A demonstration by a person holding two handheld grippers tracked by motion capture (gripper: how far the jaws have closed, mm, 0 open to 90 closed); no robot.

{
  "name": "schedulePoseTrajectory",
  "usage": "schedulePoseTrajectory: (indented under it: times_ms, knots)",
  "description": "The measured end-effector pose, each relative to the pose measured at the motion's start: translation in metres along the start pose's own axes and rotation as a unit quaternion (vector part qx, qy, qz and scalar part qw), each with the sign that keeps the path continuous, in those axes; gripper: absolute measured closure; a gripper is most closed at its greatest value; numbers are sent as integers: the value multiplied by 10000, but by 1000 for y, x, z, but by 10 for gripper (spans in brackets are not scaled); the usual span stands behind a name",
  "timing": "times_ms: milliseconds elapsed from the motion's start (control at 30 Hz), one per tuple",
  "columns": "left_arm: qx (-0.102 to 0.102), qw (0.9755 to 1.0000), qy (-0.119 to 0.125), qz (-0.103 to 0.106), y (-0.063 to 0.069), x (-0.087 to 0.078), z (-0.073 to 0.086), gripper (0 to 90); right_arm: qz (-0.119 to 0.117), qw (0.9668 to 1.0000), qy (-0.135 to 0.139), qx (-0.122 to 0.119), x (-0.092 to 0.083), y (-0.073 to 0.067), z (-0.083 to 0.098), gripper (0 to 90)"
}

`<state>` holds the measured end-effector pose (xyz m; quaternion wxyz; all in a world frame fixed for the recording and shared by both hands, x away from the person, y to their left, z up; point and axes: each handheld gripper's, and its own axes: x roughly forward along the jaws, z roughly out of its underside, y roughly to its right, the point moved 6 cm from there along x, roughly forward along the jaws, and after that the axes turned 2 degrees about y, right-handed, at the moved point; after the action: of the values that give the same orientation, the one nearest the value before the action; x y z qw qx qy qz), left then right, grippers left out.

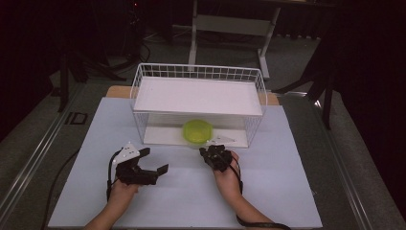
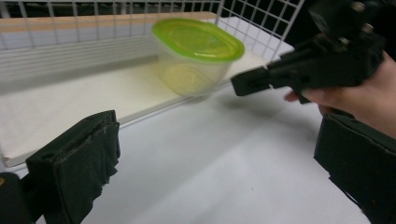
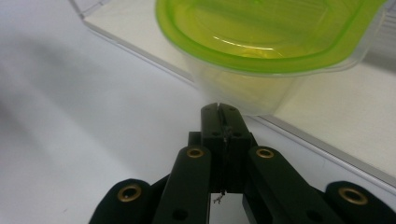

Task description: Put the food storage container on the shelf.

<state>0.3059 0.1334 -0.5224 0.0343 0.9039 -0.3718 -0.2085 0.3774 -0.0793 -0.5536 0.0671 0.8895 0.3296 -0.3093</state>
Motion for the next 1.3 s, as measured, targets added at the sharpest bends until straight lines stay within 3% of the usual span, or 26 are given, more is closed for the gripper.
schedulePoseTrajectory:
  times_ms: [300, 467, 667, 867, 1033, 1300]
  knots:
    - [56, 9999, -7, 111, 5, 4, 1, 12, 94, 9999, 46, 118, 12, 6, -3, 899]
    - [209, 9998, -28, 60, 7, 5, 3, 12, 154, 9997, 66, 182, 20, 8, -8, 899]
    - [132, 9999, -28, 96, 6, 8, 4, 12, 215, 9994, 161, 229, 27, 13, -13, 899]
    - [258, 9996, -76, 93, 9, 9, 6, 12, 250, 9992, 199, 221, 35, 13, -20, 898]
    - [172, 9998, -16, 105, 8, 8, 4, 12, 317, 9989, 210, 270, 42, 15, -22, 899]
    - [203, 9997, 6, 105, 8, 7, 4, 12, 409, 9982, 225, 370, 48, 21, -28, 897]
